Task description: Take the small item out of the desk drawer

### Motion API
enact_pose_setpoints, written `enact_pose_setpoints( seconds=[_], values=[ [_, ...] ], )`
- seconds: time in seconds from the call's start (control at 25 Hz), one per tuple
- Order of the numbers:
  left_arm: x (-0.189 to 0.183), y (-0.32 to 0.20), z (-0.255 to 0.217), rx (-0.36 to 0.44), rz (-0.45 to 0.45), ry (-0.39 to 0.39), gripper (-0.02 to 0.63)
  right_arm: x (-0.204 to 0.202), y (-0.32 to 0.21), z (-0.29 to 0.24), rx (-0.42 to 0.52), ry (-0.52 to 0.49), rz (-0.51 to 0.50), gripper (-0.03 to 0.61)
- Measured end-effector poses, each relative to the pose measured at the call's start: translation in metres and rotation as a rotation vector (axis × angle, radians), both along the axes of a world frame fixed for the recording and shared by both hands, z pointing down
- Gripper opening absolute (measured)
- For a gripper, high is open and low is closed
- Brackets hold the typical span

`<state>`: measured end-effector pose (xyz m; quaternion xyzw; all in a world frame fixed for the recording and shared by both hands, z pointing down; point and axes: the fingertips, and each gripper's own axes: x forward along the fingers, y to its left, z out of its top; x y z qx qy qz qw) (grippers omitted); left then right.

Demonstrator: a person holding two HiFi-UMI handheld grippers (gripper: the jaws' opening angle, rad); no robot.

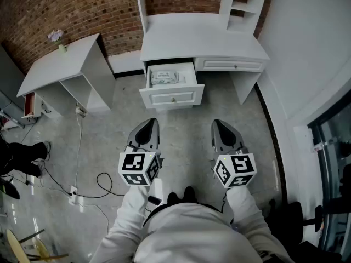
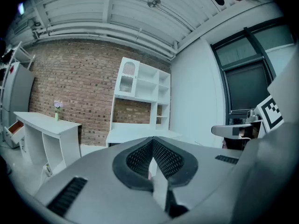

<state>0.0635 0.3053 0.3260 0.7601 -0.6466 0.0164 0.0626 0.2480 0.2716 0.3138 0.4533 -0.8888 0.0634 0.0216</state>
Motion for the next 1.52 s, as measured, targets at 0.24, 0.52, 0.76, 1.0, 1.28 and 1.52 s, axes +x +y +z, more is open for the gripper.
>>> enact_pose_setpoints(
  seconds=[0.24,0.52,0.76,1.0,1.28,1.52],
  values=[
    [0.006,-0.004,0.009,-0.011,-0.011,0.010,0.017,0.002,-0.005,0.009,-0.012,-0.006,-0.010,0.026],
    [0.003,-0.018,0.021,-0.029,-0.045,0.042,0.017,0.002,-0.020,0.020,-0.054,-0.041,-0.034,0.026],
    [0.008,-0.022,0.025,-0.043,-0.052,0.031,0.017,0.005,-0.031,0.021,-0.055,-0.033,-0.039,0.028],
    [0.013,-0.026,0.026,-0.041,-0.071,0.037,0.017,0.006,-0.040,0.018,-0.028,-0.015,-0.045,0.028],
    [0.007,-0.047,0.026,-0.046,-0.079,0.023,0.017,-0.004,-0.060,0.018,-0.037,-0.033,-0.078,0.070],
    [-0.009,-0.083,0.030,-0.048,-0.063,0.011,0.017,-0.021,-0.094,0.028,-0.066,-0.031,-0.076,0.115]
  ],
)
